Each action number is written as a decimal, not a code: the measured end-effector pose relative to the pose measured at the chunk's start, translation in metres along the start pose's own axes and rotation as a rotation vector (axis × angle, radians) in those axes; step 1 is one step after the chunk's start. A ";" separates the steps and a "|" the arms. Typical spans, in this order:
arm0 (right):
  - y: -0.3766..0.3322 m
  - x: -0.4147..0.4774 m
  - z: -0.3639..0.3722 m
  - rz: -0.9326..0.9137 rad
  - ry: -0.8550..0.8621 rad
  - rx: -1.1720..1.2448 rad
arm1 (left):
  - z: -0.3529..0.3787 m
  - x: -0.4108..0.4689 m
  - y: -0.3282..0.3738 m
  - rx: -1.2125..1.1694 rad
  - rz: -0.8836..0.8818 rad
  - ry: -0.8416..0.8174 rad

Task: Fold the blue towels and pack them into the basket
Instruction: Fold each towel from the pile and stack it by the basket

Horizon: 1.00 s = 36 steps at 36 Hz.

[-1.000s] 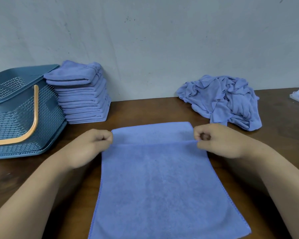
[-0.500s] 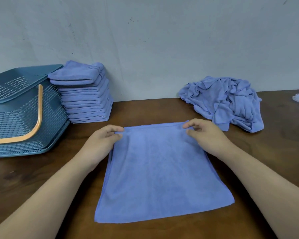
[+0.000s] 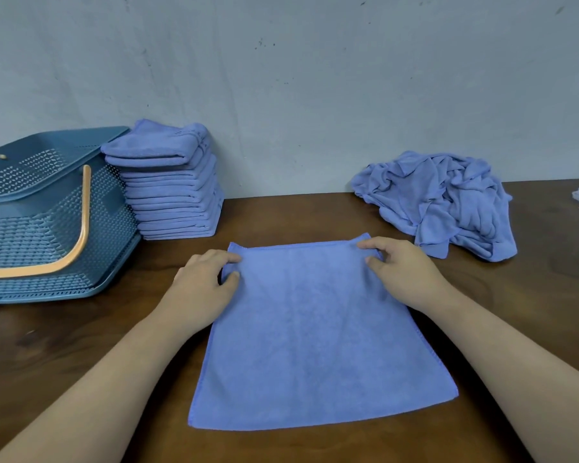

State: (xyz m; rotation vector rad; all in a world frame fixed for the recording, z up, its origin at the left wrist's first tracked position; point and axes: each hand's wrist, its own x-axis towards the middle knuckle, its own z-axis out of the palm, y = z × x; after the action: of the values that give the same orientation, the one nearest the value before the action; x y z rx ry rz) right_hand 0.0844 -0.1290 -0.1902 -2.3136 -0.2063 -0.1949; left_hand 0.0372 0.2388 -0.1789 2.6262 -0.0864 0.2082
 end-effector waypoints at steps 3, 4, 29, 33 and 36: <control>-0.007 0.001 -0.001 -0.029 0.070 0.007 | 0.000 -0.002 0.004 0.050 0.001 -0.030; -0.009 0.001 -0.002 -0.046 0.089 -0.022 | 0.000 -0.002 0.005 0.055 0.001 -0.040; -0.011 0.000 0.006 -0.048 -0.006 -0.553 | 0.010 0.007 -0.004 0.223 -0.059 -0.116; -0.013 0.000 0.005 -0.035 -0.001 -0.533 | 0.008 0.008 -0.003 0.227 -0.066 -0.115; -0.015 -0.002 0.002 -0.031 0.027 -0.475 | 0.006 0.008 -0.005 0.159 -0.069 -0.091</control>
State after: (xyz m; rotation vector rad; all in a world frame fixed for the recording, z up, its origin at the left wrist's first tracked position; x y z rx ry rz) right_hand 0.0791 -0.1182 -0.1814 -2.7776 -0.1985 -0.3188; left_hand 0.0470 0.2402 -0.1854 2.7915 -0.0105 0.0740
